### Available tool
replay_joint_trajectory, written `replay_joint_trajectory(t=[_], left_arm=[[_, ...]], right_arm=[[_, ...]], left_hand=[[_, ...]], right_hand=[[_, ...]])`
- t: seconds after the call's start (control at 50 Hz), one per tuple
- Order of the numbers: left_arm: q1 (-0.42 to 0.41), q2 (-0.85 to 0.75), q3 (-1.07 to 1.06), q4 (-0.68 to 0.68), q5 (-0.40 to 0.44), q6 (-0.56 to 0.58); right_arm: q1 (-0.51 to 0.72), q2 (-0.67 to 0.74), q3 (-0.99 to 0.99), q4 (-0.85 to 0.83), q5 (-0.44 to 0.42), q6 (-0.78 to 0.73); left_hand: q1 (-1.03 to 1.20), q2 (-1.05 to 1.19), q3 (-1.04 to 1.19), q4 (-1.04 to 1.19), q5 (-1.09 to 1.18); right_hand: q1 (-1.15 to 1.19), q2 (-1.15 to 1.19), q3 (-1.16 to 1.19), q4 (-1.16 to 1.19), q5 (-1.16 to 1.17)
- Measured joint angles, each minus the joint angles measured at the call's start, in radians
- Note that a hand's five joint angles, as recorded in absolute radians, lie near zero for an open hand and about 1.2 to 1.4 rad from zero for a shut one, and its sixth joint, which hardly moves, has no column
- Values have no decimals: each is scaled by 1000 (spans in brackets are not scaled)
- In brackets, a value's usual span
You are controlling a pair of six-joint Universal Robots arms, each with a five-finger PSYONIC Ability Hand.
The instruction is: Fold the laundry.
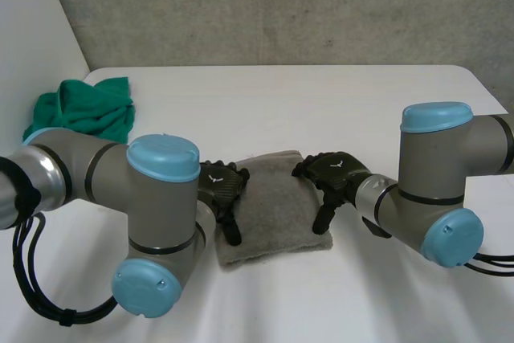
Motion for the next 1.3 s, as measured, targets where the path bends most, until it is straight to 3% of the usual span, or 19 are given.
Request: replay_joint_trajectory(t=[0.22,0.36,0.44,0.54,0.64,1.16,1.26,1.3], left_arm=[[1,102,25,-5,65,63],[27,261,24,-6,183,36],[58,363,22,-15,294,-36],[91,421,21,-50,419,-115],[114,433,20,-74,479,-142],[128,425,13,-73,480,-146],[132,425,12,-73,480,-146],[133,423,11,-73,480,-147]], right_arm=[[-3,-150,89,-63,52,1],[-14,-269,200,-140,91,98],[-17,-315,265,-151,103,204],[-16,-326,347,-130,63,349],[-23,-300,407,-144,8,396],[18,-123,341,-283,-14,506],[35,-96,301,-283,-14,515],[38,-79,281,-281,-13,514]], left_hand=[[0,0,0,0,0],[0,0,0,0,0],[0,0,0,0,0],[0,0,0,0,0],[0,0,0,0,0],[0,0,0,0,0],[0,0,0,0,0],[0,0,0,0,0]], right_hand=[[0,0,0,0,0],[0,0,0,0,0],[0,0,0,0,0],[0,0,0,0,0],[0,0,0,0,0],[135,136,156,150,138],[260,313,312,289,259],[410,520,515,504,459]])
